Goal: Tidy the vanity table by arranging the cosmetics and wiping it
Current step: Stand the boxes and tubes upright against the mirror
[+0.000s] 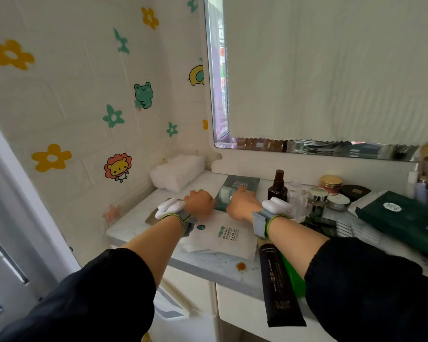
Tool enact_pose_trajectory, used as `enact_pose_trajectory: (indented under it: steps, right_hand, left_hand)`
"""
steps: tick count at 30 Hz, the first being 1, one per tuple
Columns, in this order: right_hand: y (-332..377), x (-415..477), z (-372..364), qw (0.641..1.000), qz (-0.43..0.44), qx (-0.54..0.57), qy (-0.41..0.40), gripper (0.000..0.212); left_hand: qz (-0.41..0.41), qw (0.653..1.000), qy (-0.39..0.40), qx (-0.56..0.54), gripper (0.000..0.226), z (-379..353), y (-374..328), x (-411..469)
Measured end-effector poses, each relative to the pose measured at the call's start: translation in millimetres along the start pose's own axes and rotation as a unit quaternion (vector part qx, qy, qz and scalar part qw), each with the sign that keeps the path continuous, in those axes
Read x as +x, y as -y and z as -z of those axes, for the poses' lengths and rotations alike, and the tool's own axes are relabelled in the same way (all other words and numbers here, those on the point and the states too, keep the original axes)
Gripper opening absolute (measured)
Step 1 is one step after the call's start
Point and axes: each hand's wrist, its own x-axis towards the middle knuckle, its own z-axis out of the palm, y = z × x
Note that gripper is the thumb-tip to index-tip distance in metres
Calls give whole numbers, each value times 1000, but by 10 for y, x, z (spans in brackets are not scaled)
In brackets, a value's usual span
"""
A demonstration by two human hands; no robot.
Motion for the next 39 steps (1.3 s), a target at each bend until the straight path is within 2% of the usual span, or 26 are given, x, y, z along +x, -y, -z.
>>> enact_pose_trajectory:
  steps: [5,9,11,14,19,25,30,36,39]
  right_hand:
    - [22,-85,28,997,13,66,-24,67]
    - [95,-155,76,990,31,107,-90,56]
    - [159,-184,117,983,38,118,-139,53]
    - [254,-172,159,967,66,148,-199,49]
    - [352,-91,194,927,95,256,-257,44]
    - [488,170,205,902,115,330,-252,38]
    - [542,451,244,895,124,342,-256,44]
    - [578,827,223,877,102,419,-212,67]
    - [582,972,184,869,87,450,-189,77]
  left_hand:
    - [51,992,9,-115,30,-42,14,45]
    - [35,972,-17,-232,27,42,29,53]
    - [36,936,-53,-347,21,88,26,58]
    - [48,863,-98,-493,16,193,1,71]
    - [57,798,-167,-576,18,392,63,178]
    - [45,775,-178,-605,20,518,106,495]
    - [29,793,-175,-582,36,613,99,771]
    - [17,783,-160,-601,53,621,91,1107]
    - [7,784,-158,-600,52,600,64,1252]
